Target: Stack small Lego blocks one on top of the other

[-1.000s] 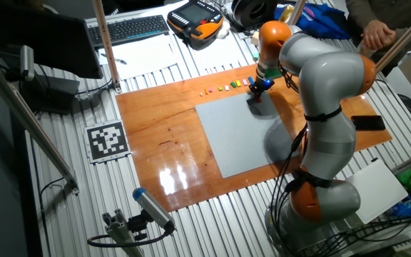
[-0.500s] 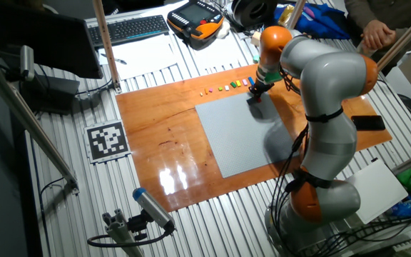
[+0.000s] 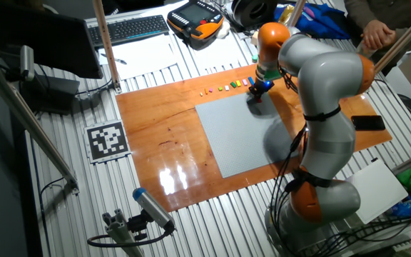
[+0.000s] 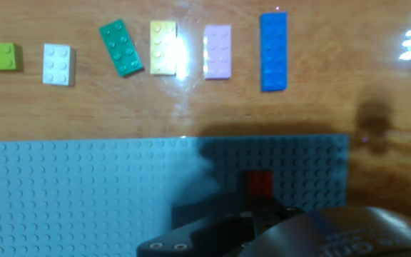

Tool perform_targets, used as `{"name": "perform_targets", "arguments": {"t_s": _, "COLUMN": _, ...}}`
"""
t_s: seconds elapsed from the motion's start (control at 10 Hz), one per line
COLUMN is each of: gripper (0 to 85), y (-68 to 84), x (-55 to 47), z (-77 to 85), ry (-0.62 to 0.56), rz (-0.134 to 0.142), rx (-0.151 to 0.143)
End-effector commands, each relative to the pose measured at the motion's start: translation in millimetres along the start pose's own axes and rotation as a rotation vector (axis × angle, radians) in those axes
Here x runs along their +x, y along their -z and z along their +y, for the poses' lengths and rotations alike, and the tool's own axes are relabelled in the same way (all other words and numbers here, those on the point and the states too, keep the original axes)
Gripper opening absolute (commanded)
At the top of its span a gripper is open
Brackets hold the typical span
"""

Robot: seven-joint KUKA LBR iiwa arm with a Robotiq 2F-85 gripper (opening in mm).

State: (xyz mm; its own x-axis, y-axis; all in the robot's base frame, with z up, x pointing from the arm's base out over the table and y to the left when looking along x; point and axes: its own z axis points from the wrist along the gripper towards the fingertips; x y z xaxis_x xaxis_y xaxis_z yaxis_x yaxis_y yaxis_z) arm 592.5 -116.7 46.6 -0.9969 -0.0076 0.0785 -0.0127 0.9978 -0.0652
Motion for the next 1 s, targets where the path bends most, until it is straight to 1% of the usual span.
{"name": "perform_targets", "arguments": {"t_s": 0.0, "gripper": 0.0, "y": 0.4, "x": 0.6, "z": 0.1, "ry": 0.000, "rz": -0.002, "rx": 0.005}}
{"name": "perform_targets", "arguments": {"t_s": 0.4, "gripper": 0.0, "y": -11.7, "x": 5.6, "z": 3.5, "ry": -0.008, "rz": -0.022, "rx": 0.009}}
{"name": "perform_targets", "arguments": {"t_s": 0.6, "gripper": 0.0, "y": -17.5, "x": 5.8, "z": 6.6, "ry": -0.013, "rz": -0.032, "rx": 0.005}}
{"name": "perform_targets", "arguments": {"t_s": 0.8, "gripper": 0.0, "y": -18.6, "x": 3.0, "z": 6.2, "ry": -0.011, "rz": -0.034, "rx": 0.000}}
{"name": "perform_targets", "arguments": {"t_s": 0.9, "gripper": 0.0, "y": -13.9, "x": 1.4, "z": 5.8, "ry": -0.010, "rz": -0.022, "rx": -0.005}}
